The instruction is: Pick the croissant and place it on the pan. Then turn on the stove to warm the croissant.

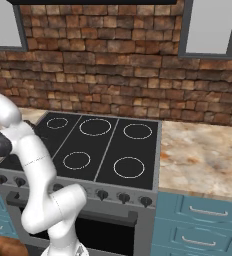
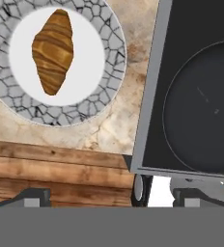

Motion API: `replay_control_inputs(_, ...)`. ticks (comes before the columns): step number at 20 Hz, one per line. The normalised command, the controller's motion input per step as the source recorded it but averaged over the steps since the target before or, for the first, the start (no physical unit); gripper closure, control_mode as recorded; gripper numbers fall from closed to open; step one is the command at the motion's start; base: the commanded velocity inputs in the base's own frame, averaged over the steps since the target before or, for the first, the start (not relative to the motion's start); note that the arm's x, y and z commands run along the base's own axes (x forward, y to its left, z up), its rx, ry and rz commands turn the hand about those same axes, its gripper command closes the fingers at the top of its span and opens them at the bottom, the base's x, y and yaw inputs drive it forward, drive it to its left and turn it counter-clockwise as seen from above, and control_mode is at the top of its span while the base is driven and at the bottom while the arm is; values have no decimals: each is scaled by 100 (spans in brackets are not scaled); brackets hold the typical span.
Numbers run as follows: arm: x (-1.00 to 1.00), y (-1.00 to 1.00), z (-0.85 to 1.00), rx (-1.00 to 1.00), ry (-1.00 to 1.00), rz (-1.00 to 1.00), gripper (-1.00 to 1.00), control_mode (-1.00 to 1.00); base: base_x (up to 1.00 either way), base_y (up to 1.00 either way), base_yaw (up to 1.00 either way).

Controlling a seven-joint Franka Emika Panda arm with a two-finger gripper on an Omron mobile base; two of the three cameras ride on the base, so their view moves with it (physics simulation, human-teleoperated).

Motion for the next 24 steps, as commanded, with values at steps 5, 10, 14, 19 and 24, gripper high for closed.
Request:
replay_control_inputs(5, 5, -1, -12, -4, -9, 0, -100, -100, 0, 0, 0)
replay_control_inputs(10, 16, 29, -41, 0, 0, -7, -100, -100, 0, 0, 0)
replay_control_inputs(14, 44, 21, -54, 0, 0, -12, -100, -100, 0, 0, 0)
replay_control_inputs(19, 28, 6, -13, -2, 0, -6, -100, -100, 0, 0, 0)
replay_control_inputs(24, 67, 31, -45, 0, 0, -3, -100, -100, 0, 0, 0)
